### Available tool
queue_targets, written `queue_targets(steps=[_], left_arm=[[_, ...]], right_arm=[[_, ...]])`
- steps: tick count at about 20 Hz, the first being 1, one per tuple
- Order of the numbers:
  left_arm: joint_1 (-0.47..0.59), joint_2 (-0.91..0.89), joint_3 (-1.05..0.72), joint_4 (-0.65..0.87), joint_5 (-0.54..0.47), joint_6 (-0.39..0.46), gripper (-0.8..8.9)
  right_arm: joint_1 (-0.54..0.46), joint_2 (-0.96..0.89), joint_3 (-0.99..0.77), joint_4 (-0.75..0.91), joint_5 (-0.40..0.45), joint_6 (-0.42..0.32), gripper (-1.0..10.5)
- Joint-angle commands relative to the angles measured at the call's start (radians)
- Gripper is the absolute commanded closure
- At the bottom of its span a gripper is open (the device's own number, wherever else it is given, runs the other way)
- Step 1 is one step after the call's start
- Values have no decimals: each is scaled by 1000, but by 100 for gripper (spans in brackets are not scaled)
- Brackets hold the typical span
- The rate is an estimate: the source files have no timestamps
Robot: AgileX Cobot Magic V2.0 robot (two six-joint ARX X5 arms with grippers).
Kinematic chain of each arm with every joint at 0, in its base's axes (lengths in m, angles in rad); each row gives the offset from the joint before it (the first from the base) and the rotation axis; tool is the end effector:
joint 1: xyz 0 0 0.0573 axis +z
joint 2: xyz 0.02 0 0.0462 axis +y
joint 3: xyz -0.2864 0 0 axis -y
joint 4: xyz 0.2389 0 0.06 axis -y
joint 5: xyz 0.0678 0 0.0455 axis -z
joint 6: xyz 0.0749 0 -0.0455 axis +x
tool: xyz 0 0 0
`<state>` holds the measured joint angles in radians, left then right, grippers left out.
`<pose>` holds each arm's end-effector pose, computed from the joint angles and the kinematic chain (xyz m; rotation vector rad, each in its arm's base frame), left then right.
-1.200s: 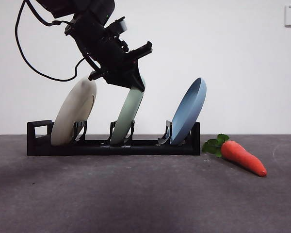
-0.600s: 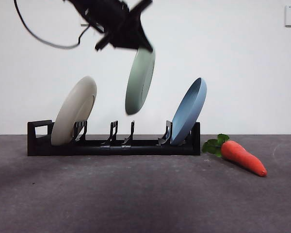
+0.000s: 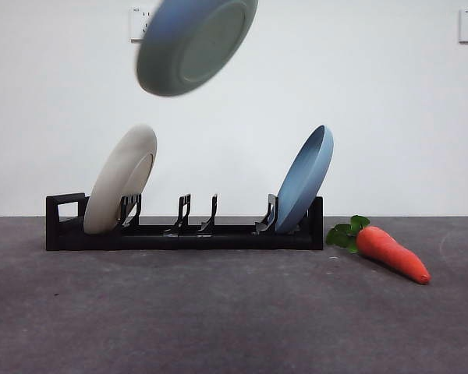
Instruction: Take the green plate from the plate rack,put the plate on the table,take the carrot from the table,put the carrot in the plate
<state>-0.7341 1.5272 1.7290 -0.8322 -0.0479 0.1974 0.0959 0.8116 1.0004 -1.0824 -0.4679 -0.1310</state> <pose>0.2584 -0.2283 0.4122 0.4290 0.5288 -0.7223 0.1268 0.0461 0.3101 0.0482 0.8520 0.5818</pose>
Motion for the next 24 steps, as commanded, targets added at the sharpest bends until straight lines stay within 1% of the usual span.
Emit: queue_targets(steps=[1,3,6,8,10,14,17,19,22,24], left_arm=[[-86,7,-3,-98,-143,72,819],[-154,9,-25,-146,-191,76,819],[-259,9,-135,-137,-317,59,819],[-297,9,-245,-94,-351,50,819],[-330,9,-377,-3,-401,50,819],[-366,20,-611,206,-418,78,819],[-371,49,-718,343,-419,116,819],[-371,87,-759,409,-418,129,819],[-373,167,-763,437,-419,179,819],[-373,218,-763,457,-414,192,820]], right_arm=[[-2,0,3,5,2,2,352],[-2,0,3,5,2,2,352],[-2,0,3,5,2,2,352],[-2,0,3,5,2,2,352],[-2,0,3,5,2,2,352],[-1,0,3,5,0,3,352],[-1,0,3,5,-3,3,352],[-1,0,3,5,-3,3,352],[-1,0,3,5,-3,3,352],[-1,0,3,5,-3,3,352]])
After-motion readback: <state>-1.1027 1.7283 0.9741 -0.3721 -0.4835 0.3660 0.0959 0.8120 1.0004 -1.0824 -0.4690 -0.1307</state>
